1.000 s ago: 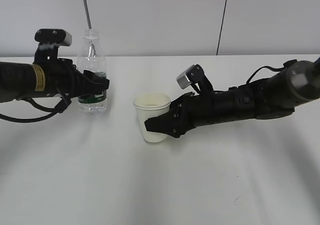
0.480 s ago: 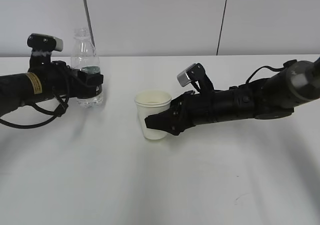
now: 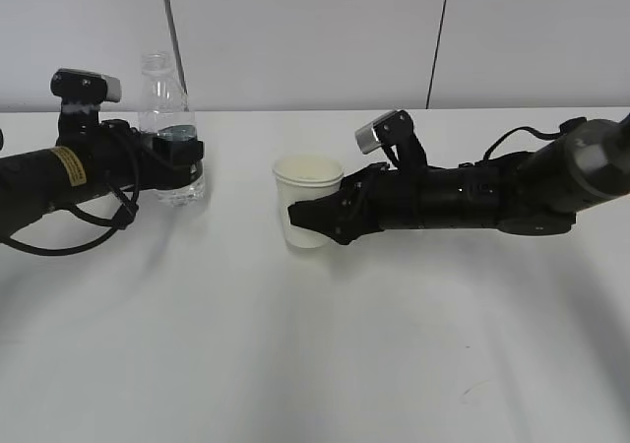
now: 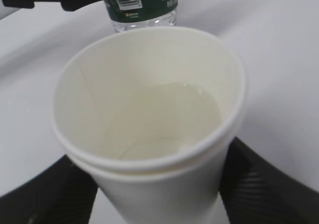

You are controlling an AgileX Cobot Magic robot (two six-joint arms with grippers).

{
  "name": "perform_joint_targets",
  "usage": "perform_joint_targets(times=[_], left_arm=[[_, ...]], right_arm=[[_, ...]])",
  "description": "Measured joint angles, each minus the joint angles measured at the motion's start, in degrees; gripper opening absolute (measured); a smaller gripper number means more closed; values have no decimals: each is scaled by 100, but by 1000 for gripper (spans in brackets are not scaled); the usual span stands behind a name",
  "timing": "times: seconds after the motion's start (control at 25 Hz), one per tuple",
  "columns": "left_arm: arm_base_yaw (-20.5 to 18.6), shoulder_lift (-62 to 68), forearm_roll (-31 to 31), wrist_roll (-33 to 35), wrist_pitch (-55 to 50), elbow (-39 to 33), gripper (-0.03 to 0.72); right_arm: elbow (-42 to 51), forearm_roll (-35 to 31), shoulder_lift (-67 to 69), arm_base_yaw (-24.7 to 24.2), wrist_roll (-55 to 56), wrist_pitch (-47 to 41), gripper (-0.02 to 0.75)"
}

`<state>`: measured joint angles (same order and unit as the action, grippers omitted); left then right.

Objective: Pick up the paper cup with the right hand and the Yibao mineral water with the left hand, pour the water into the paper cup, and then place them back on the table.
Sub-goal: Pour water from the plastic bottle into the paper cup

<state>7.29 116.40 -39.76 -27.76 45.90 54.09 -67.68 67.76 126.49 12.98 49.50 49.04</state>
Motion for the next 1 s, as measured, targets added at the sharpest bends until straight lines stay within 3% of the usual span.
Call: perform_joint_targets(times=[0.44, 0.84, 1.0], left_arm=[[0, 0, 97, 8, 41, 0, 335], [0, 0, 121, 12, 46, 0, 335], [0, 0, 148, 12, 156, 0, 335]], right_arm=[[0, -931, 10, -555, -581, -68, 539], [41, -2527, 10, -852, -1768, -173, 539], [335, -3628, 10, -852, -2541, -126, 539]])
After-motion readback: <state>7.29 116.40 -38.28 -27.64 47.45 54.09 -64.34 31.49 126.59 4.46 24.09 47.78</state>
